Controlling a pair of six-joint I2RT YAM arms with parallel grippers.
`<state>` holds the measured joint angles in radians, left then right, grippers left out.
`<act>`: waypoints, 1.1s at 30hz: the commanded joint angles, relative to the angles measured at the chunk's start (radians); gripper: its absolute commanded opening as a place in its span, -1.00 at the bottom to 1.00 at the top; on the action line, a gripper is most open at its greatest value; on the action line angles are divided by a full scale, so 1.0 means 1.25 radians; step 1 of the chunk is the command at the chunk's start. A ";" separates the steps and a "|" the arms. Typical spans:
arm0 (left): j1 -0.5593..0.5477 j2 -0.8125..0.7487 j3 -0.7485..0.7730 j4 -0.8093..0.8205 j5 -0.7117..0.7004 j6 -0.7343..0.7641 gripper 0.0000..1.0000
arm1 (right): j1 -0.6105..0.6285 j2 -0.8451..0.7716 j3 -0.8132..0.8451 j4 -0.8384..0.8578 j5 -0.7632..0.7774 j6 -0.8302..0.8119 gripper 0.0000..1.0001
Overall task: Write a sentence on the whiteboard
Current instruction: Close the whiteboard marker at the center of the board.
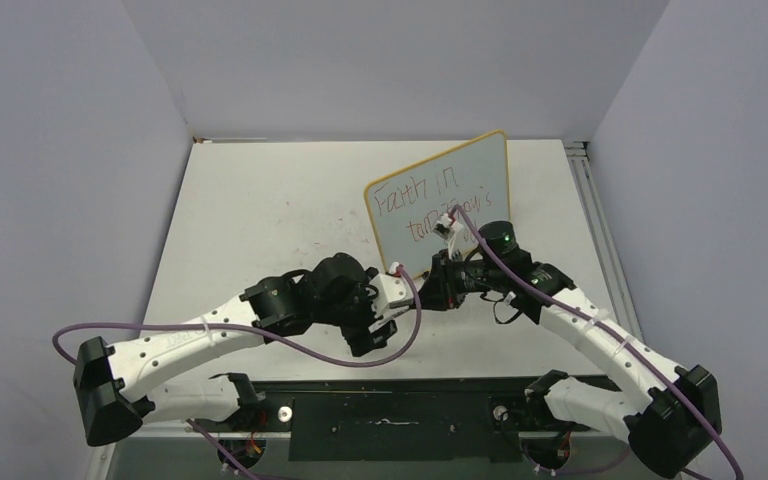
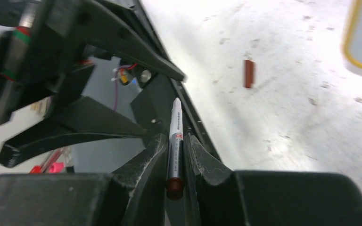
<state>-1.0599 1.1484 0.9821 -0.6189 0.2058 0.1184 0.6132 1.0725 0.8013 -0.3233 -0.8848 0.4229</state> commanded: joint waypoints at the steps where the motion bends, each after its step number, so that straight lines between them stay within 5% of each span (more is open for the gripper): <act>1: -0.003 -0.075 -0.027 0.050 -0.067 0.013 0.44 | -0.118 -0.049 0.029 -0.073 0.097 -0.068 -0.89; 5: -0.004 -0.096 -0.125 0.099 -0.115 0.091 0.39 | -0.253 -0.097 0.020 -0.109 0.079 -0.100 -0.89; 13: 0.000 -0.056 -0.282 0.289 -0.175 0.176 0.36 | -0.296 -0.198 -0.016 -0.026 0.057 -0.036 -0.89; 18: 0.016 0.027 -0.280 0.306 -0.179 0.181 0.28 | -0.296 -0.250 -0.054 0.008 0.038 -0.006 -0.89; 24: 0.031 0.119 -0.254 0.330 -0.165 0.198 -0.07 | -0.298 -0.281 -0.097 0.036 0.012 0.027 -0.89; 33: 0.056 0.193 -0.236 0.340 -0.112 0.196 -0.07 | -0.297 -0.296 -0.118 0.045 0.003 0.040 -0.89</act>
<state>-0.9993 1.3655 0.6353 -0.2481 0.0315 0.3553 0.2481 0.7227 0.6601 -0.3344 -0.8558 0.4580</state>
